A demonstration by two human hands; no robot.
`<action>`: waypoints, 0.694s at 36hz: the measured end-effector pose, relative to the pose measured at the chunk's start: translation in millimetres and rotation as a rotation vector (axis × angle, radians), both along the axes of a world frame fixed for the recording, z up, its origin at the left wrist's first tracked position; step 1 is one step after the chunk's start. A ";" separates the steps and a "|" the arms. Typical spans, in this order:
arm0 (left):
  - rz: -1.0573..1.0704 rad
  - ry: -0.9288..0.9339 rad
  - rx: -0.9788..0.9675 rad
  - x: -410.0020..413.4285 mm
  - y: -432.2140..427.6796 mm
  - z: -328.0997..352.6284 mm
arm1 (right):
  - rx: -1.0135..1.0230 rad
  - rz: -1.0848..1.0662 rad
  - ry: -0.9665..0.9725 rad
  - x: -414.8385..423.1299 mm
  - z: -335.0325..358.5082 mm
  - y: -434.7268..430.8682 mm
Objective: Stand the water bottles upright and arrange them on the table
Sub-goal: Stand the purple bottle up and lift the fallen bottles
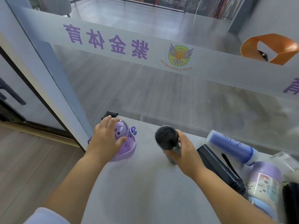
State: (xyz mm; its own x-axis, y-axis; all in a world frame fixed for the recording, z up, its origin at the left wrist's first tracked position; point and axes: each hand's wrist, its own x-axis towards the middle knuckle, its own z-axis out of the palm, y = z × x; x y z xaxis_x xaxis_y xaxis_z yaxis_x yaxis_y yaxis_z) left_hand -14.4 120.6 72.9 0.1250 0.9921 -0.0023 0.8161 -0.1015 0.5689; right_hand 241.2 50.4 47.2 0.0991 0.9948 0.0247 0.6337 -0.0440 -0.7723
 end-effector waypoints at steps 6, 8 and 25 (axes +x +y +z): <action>-0.003 0.014 0.009 0.2 -0.5 -4.6 | -0.052 -0.133 0.256 4.7 1.1 -8.7; -0.007 0.049 0.019 0.0 -0.2 -5.0 | -0.067 -0.169 0.309 7.2 0.2 -11.6; -0.019 0.198 0.198 9.8 -20.8 24.1 | -0.216 -0.263 0.265 17.8 -5.3 -33.7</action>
State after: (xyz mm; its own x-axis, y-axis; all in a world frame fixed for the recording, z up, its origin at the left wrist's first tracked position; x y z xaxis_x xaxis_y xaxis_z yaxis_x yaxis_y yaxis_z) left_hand -4.6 99.8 97.0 0.1603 0.9732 0.1651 0.9063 -0.2114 0.3661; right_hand 259.0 16.7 41.9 0.3251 0.9143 -0.2417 0.3600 -0.3560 -0.8624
